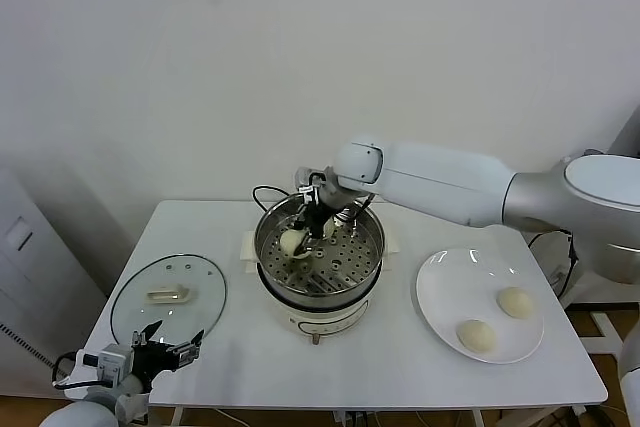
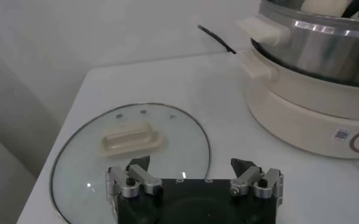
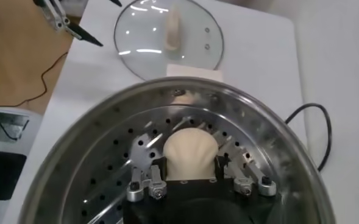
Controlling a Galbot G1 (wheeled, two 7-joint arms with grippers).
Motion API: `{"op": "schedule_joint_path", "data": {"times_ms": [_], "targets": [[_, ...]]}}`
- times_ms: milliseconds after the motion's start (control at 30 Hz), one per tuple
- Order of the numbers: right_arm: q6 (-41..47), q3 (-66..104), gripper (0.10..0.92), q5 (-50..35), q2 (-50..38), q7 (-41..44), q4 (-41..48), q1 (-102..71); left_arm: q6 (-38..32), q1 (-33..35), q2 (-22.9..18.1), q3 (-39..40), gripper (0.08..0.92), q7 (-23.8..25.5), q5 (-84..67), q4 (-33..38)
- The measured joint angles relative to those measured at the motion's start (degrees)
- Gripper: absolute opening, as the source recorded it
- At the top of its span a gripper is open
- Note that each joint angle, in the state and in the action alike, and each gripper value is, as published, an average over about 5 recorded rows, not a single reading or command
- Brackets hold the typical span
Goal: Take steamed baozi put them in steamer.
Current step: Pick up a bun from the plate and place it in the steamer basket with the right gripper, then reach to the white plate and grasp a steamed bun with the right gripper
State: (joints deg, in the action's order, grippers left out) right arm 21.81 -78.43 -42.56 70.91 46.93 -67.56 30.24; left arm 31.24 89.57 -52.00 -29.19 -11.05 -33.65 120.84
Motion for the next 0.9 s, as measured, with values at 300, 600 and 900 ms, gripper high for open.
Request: {"op": "schedule_joint_path", "data": {"times_ms": [300, 600, 900], "targets": [[0.06, 0.77, 0.682, 1.12, 0.93, -0.85, 1.17, -1.47, -0.11, 0.28, -0.02, -0.21, 0.823, 0.03, -0.06, 0.0], [-2.17, 1.69, 0.821, 1.41, -3.18, 3.9, -0.26, 1.77, -0.18, 0.64, 0.22, -0.55, 0.823, 0.03, -0.21, 0.03], [-7.71, -1.2, 0.823, 4.91, -15.52, 14.11, -4.98, 9.48, -0.16, 0.8, 0.81, -1.33, 0.823, 0.03, -0.69, 0.53]]}}
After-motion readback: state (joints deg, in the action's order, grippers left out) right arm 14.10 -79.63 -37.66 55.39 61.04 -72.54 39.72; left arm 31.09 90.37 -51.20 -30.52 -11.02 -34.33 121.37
